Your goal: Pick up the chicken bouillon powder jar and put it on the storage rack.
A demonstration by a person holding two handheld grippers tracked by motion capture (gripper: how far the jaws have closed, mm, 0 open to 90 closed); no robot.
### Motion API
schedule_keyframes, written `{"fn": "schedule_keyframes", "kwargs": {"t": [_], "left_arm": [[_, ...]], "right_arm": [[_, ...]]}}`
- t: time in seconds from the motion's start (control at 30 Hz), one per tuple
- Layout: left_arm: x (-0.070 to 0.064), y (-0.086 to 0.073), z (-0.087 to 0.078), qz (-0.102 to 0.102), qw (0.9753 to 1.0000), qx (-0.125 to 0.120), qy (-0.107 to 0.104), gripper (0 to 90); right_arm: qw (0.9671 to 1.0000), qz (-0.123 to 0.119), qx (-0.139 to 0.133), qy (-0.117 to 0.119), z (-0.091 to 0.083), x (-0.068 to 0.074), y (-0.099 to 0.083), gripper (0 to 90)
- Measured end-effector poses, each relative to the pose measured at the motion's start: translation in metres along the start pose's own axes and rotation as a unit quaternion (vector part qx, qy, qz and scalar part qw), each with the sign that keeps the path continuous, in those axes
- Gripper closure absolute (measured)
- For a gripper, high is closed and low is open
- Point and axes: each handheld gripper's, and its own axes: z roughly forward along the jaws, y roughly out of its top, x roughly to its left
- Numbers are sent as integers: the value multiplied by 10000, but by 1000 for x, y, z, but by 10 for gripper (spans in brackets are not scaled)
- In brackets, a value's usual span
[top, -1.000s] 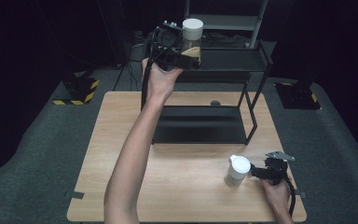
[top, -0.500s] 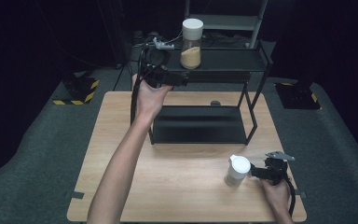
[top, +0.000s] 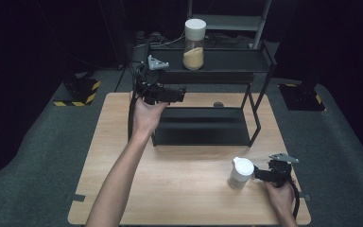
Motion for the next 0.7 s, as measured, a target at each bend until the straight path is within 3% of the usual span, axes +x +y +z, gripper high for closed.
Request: {"fn": "schedule_keyframes", "kwargs": {"t": [0.4,0.7], "left_arm": [[5,-50,3,-252,9997,15,17,24],[7,-82,8,-287,9995,125,57,27]], "right_arm": [[10000,0,-1,-3,0,0,0,60],[10000,3,0,-3,0,0,0,60]]}}
